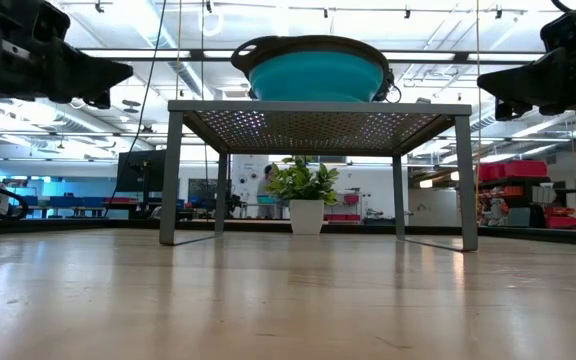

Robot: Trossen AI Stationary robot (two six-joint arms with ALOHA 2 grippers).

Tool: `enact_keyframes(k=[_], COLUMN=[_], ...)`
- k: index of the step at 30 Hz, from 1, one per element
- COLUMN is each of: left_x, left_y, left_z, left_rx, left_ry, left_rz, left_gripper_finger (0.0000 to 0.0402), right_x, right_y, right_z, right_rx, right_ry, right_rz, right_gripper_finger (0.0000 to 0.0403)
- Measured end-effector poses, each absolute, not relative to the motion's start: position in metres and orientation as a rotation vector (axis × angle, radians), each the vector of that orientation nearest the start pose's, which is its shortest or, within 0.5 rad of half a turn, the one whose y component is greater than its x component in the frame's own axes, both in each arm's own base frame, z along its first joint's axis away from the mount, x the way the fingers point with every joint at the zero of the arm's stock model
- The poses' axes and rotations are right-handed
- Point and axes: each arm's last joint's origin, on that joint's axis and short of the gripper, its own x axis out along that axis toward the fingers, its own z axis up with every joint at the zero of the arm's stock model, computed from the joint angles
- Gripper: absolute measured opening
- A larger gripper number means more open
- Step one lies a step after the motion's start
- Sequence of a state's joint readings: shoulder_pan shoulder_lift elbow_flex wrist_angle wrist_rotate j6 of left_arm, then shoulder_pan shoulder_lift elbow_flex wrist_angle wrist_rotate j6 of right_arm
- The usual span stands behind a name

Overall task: Pick & Place Fruit
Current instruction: Return to Home Position

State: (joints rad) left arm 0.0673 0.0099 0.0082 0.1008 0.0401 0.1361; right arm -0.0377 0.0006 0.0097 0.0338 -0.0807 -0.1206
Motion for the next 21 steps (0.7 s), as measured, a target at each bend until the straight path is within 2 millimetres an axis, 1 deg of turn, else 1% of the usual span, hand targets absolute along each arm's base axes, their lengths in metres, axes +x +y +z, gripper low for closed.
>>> enact_keyframes(k=[3, 10, 12, 16, 21], left_x=[0.0971, 0.0971, 0.0971, 0.0971, 0.0971], left_y=[0.0052, 0.0047, 0.0049, 0.005, 0.0052], left_z=[0.1707, 0.171, 0.1708, 0.1708, 0.1706], left_rx=[0.138, 0.141, 0.112, 0.04, 0.058], left_ry=[-0.052, -0.057, -0.054, -0.054, -0.054], left_rz=[0.025, 0.009, 0.016, 0.019, 0.024], left_gripper_finger=[0.0003, 0.0003, 0.0005, 0.0025, 0.0043], right_x=[0.097, 0.097, 0.097, 0.097, 0.097], right_y=[-0.0013, -0.0013, -0.0013, -0.0013, -0.0013], right_z=[0.1701, 0.1701, 0.1701, 0.1701, 0.1701], right_rx=[-0.123, -0.123, -0.123, -0.123, -0.123], right_ry=[-0.046, -0.046, -0.046, -0.046, -0.046], right_rz=[0.04, 0.04, 0.04, 0.04, 0.04], right_gripper_finger=[0.0003, 0.0003, 0.0003, 0.0003, 0.0003])
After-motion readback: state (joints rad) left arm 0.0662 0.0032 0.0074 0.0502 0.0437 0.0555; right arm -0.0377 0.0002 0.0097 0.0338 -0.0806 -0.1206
